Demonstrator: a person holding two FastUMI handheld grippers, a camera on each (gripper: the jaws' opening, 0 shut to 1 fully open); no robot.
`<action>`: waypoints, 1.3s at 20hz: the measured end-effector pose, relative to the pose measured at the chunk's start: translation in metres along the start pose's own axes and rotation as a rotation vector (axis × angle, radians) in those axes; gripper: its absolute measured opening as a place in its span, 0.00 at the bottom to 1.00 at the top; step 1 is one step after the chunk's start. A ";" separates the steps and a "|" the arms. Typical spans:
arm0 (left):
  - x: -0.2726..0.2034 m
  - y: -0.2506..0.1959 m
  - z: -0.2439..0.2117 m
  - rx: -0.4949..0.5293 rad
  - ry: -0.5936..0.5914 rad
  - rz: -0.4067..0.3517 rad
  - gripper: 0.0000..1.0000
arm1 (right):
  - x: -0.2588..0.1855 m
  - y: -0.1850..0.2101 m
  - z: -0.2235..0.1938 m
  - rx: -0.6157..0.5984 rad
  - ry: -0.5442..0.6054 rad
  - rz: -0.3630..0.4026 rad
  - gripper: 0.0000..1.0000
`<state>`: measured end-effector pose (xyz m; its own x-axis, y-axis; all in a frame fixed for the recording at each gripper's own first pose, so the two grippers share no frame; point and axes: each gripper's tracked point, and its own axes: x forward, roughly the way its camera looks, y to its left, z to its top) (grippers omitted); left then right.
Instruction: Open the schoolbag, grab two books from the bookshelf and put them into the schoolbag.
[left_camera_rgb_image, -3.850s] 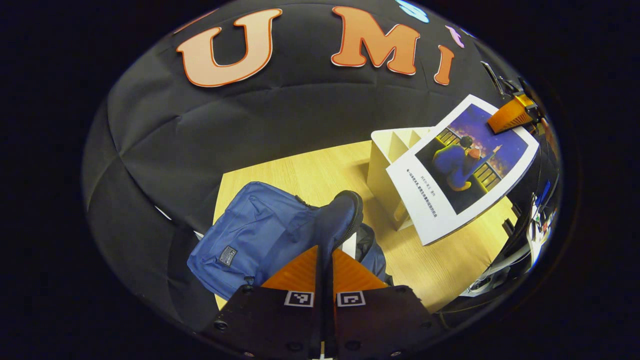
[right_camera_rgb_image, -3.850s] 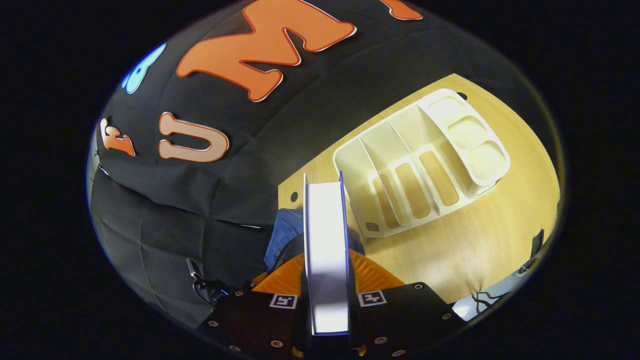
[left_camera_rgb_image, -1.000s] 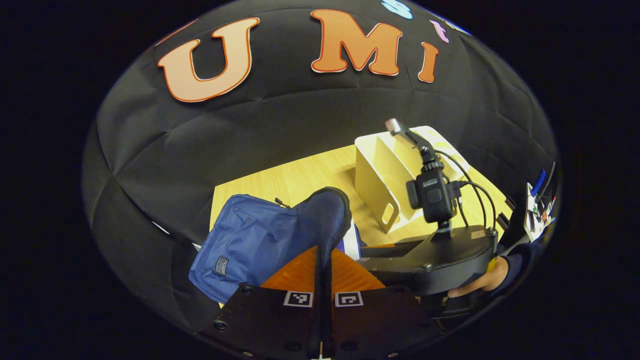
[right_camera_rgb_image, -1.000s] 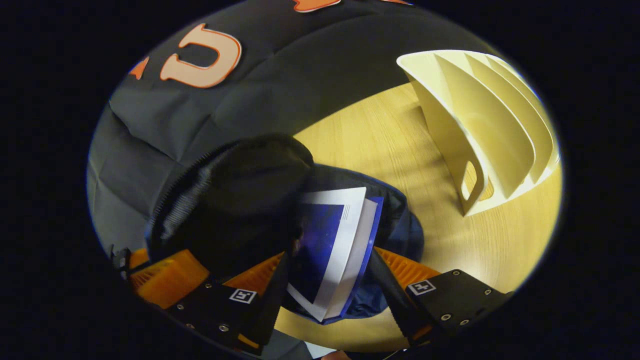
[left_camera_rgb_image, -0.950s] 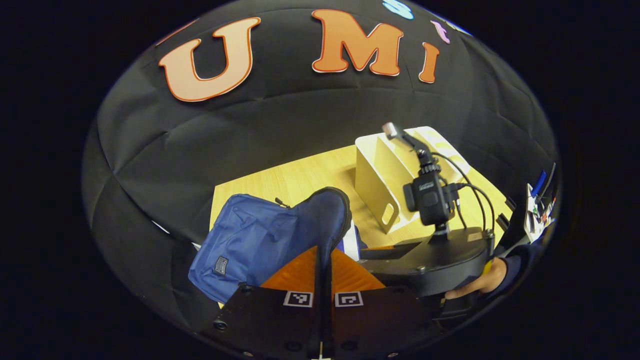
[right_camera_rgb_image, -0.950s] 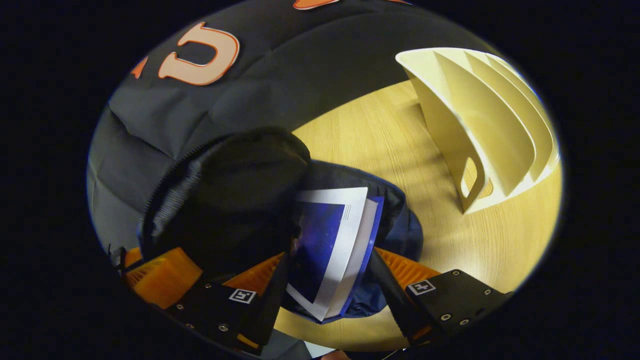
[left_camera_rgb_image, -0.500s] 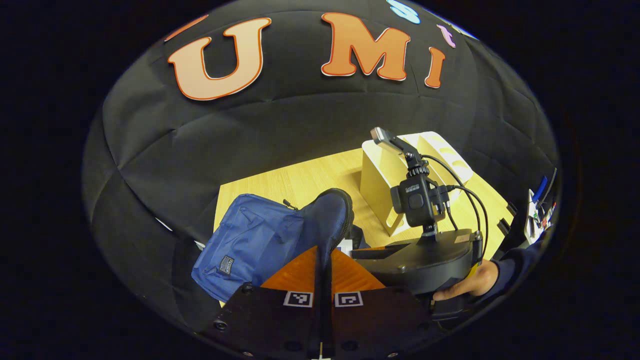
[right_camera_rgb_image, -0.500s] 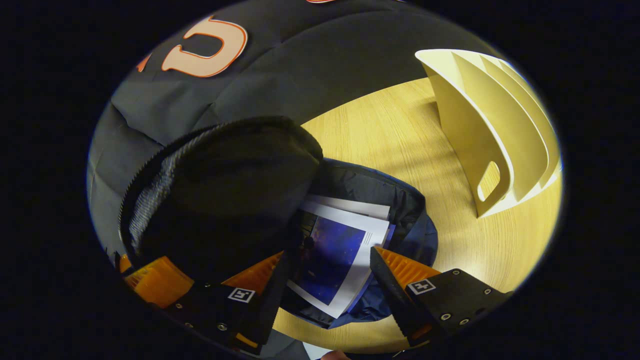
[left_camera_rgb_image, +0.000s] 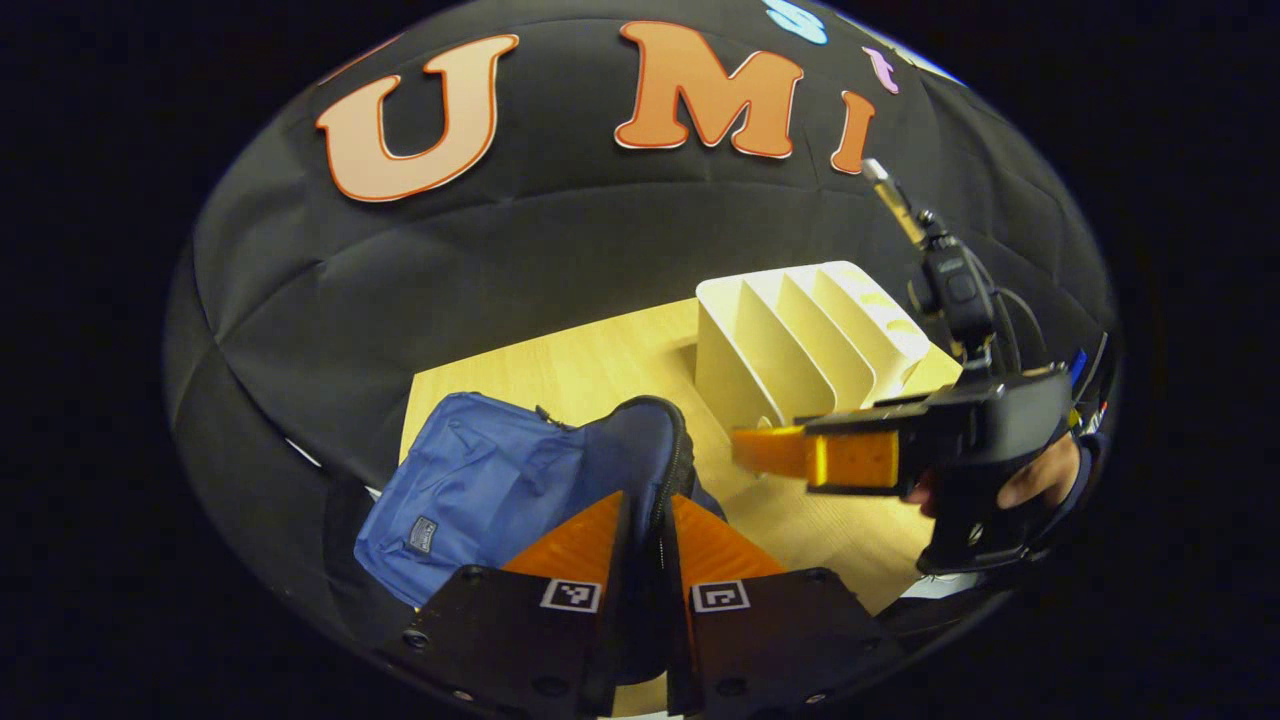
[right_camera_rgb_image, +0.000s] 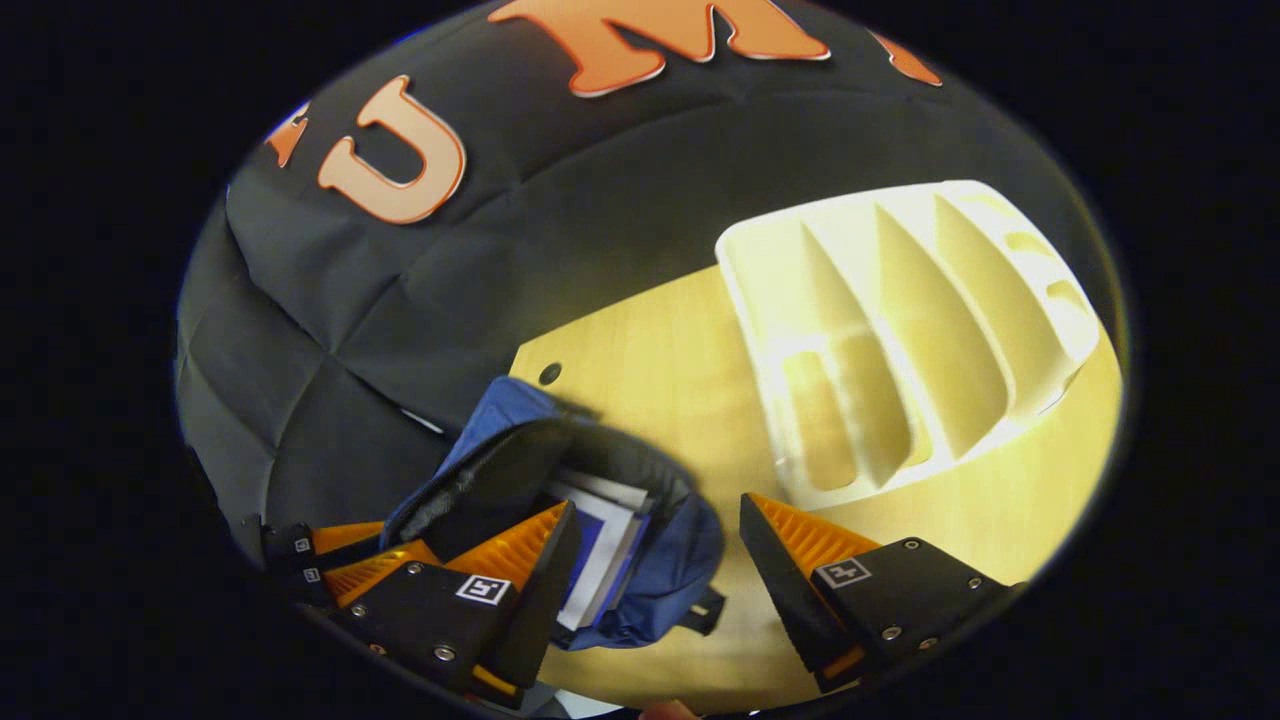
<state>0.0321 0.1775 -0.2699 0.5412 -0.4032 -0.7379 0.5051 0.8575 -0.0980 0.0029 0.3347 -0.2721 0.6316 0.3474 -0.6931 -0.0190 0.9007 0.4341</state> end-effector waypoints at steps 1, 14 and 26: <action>0.001 -0.004 0.003 0.003 -0.004 0.005 0.21 | -0.010 -0.010 0.012 -0.003 -0.026 -0.018 0.94; -0.016 -0.067 0.096 -0.088 -0.254 0.068 0.88 | -0.105 -0.110 0.133 -0.146 -0.341 -0.168 0.97; -0.054 -0.126 0.194 -0.111 -0.577 0.154 0.98 | -0.196 -0.108 0.222 -0.344 -0.677 -0.228 0.97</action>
<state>0.0694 0.0293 -0.0878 0.8956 -0.3531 -0.2706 0.3355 0.9355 -0.1105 0.0527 0.1112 -0.0556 0.9808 0.0094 -0.1946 -0.0007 0.9990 0.0451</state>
